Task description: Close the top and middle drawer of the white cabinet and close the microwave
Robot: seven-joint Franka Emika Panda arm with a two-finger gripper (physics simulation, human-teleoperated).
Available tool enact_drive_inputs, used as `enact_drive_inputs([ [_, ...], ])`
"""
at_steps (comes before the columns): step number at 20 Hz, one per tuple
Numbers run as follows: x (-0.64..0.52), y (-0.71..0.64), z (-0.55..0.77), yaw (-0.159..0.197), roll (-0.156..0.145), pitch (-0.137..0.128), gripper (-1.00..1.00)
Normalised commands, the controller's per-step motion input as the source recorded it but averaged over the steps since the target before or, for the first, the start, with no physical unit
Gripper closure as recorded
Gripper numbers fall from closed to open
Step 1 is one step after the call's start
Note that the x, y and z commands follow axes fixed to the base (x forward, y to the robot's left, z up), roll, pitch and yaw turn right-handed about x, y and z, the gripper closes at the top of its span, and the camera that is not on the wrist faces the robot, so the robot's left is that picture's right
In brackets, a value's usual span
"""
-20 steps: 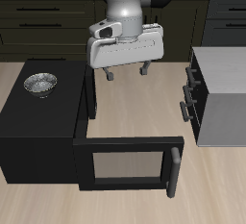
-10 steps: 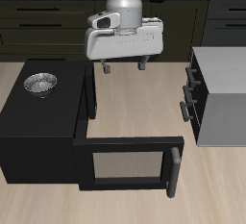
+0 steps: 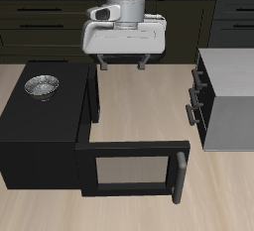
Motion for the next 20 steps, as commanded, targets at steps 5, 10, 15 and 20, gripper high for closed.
enact_drive_inputs([
  [5, 0.15, -0.04, 0.17, -0.042, -0.01, 0.016, -1.0],
  [10, 0.11, 0.07, 0.24, -0.036, 0.002, -0.006, -1.0],
  [15, 0.11, 0.15, 0.2, -0.014, 0.03, 0.015, -1.0],
  [20, 0.07, 0.1, 0.15, -0.023, 0.001, -0.002, -1.0],
])
